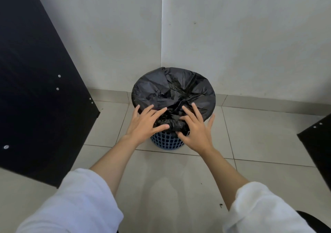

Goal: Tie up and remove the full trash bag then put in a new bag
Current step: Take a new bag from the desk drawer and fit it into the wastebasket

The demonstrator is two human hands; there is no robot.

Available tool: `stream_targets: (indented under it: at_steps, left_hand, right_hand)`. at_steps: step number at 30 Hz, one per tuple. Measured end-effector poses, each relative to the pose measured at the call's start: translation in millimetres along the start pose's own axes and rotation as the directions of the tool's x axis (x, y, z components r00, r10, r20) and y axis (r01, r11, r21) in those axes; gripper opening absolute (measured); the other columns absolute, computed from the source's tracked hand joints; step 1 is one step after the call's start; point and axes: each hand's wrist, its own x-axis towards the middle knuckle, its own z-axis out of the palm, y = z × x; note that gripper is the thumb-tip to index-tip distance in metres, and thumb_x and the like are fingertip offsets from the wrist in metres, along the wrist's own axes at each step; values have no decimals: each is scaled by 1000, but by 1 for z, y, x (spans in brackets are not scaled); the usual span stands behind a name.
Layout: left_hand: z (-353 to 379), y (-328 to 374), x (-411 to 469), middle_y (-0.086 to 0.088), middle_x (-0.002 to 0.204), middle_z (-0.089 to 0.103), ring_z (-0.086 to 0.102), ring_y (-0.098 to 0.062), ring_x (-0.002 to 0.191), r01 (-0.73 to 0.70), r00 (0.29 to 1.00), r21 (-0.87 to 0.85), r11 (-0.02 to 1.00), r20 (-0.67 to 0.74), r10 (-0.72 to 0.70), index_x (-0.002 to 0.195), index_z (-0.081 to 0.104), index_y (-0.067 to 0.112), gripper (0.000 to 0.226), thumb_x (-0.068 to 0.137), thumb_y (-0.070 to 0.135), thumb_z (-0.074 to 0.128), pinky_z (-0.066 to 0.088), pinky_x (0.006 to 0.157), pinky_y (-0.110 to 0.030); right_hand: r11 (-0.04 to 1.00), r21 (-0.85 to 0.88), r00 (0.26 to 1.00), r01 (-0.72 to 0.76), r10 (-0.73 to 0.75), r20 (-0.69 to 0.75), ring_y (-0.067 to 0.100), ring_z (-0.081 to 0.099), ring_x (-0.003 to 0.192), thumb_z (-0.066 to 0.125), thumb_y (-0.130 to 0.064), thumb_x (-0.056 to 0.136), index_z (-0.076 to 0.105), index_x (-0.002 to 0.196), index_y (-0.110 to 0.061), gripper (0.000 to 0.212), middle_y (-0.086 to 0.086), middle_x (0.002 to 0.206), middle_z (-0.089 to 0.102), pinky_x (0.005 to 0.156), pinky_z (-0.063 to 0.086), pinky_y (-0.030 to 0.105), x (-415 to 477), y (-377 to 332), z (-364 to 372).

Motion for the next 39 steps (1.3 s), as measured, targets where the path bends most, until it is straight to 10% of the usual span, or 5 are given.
stream_targets:
  at_steps: [15,23,27,32,39]
  left_hand:
    - [-10,21,20,0,127,53,38,-21,124,61,980,281,958,164,-111,107,69,14,84,71,83,38,23,104,-44]
    - [5,23,-2,5,145,43,27,-16,142,157,981,-76,985,-99,-164,140,40,33,61,90,65,28,2,113,-56]
    - [14,34,-5,4,125,62,50,-18,127,-13,965,-83,996,-263,-9,124,61,27,45,94,47,33,24,109,-51]
    - [17,40,-3,3,113,65,54,-15,117,-8,979,-228,974,-202,-39,127,60,24,39,98,40,38,11,115,-38]
    - [20,41,-1,5,123,62,38,-13,135,48,979,-259,965,-182,-97,129,57,28,37,99,40,40,2,116,-35]
  right_hand:
    - [916,-391,947,-93,203,250,25,47,121,61,-66,74,64,109,-13,63,3,108,65,115,-6,60,32,7,-14]
    - [869,146,878,-472,478,-8,30,8,146,79,-36,69,27,145,-18,94,7,158,12,113,9,58,-3,-16,3]
    - [564,613,646,-553,755,-112,29,37,120,66,-5,70,43,114,-9,51,8,128,40,104,34,46,-21,-32,10]
    - [-345,716,439,-607,606,663,25,56,106,59,-5,88,36,130,-16,49,11,123,53,92,53,46,-10,-36,10]
    - [-302,738,604,-603,431,670,17,56,73,66,-15,88,65,97,-12,9,5,86,64,70,49,28,-28,-20,-11]
